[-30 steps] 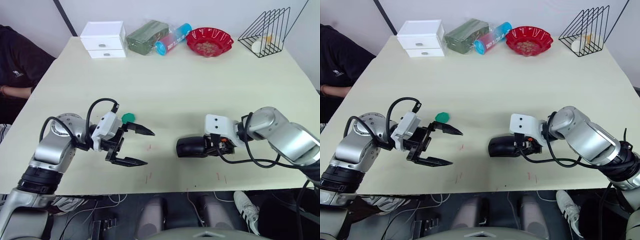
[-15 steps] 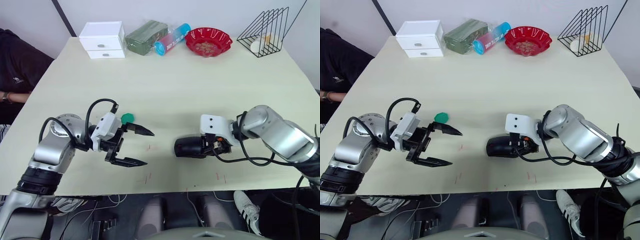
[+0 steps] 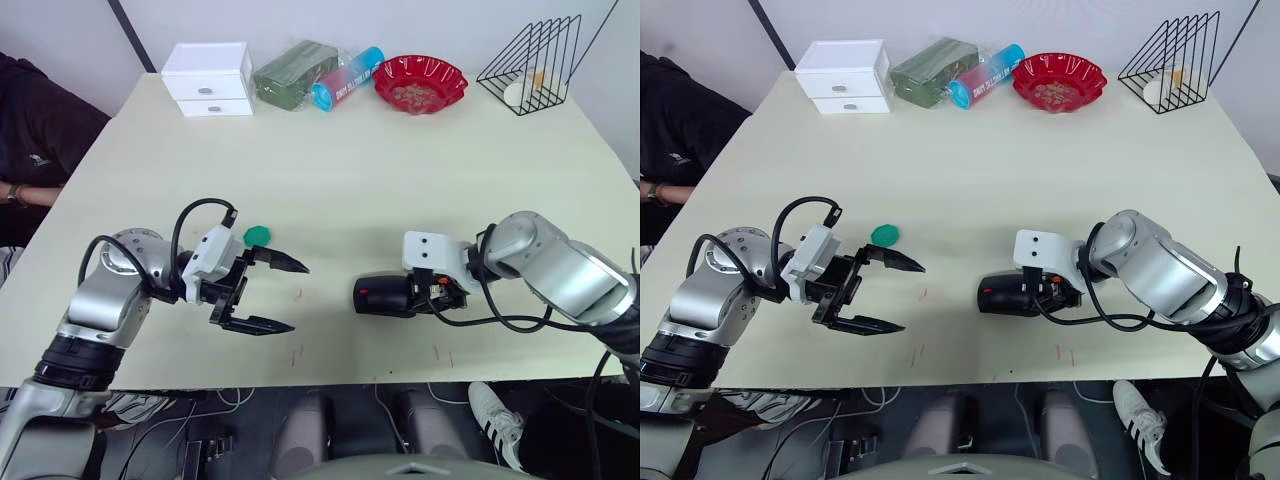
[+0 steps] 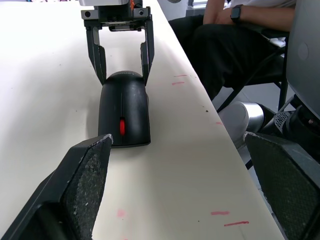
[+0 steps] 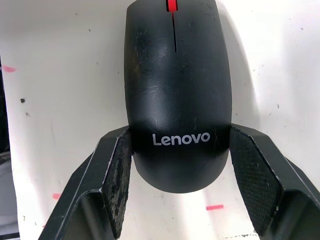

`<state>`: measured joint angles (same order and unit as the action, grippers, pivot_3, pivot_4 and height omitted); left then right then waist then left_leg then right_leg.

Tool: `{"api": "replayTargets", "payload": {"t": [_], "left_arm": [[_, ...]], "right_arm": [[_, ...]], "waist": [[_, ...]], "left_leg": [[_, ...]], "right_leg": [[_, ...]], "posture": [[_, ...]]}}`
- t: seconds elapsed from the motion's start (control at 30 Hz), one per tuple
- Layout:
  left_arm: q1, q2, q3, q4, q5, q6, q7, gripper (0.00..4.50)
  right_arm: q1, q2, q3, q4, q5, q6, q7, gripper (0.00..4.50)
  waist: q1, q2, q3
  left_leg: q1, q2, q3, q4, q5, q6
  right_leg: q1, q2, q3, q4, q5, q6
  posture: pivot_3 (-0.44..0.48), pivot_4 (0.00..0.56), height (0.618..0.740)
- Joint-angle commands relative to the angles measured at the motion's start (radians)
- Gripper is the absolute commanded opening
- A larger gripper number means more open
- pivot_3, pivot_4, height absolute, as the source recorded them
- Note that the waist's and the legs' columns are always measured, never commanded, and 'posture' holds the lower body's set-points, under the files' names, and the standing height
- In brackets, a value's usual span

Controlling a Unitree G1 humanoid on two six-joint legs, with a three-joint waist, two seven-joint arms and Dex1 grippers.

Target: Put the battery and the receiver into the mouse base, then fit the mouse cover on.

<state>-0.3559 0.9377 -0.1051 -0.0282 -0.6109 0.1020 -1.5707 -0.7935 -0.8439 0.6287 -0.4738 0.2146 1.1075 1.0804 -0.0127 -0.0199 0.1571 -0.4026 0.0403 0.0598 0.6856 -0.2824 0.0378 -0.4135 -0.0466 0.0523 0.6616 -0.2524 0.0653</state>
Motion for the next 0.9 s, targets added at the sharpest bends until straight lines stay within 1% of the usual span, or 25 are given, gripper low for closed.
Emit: {"api": "replayTargets", "payload": {"t": [0.03, 0.9], "left_arm": [[-0.007, 0.010, 0.022, -0.017, -0.014, -0.005, -0.044, 4.50], [-0.026, 0.005, 0.012, 0.007, -0.009, -0.020, -0.044, 4.50]], "right_arm": [[0.002, -0.013, -0.007, -0.028, 0.005, 0.014, -0.007, 2.79], [0.010, -0.006, -0.018, -0.022, 0.016, -0.012, -0.039, 2.79]], "waist": [[0.000, 0.000, 0.000], [-0.001, 0.000, 0.000]], "left_leg": [[0.000, 0.000, 0.000, 0.000, 0.000, 0.000], [0.000, 0.000, 0.000, 0.000, 0.000, 0.000]], "right_leg": [[0.000, 0.000, 0.000, 0.000, 0.000, 0.000], [0.000, 0.000, 0.000, 0.000, 0.000, 0.000]], "posture": [[0.000, 0.150, 0.740], [0.000, 0.150, 0.740]]}}
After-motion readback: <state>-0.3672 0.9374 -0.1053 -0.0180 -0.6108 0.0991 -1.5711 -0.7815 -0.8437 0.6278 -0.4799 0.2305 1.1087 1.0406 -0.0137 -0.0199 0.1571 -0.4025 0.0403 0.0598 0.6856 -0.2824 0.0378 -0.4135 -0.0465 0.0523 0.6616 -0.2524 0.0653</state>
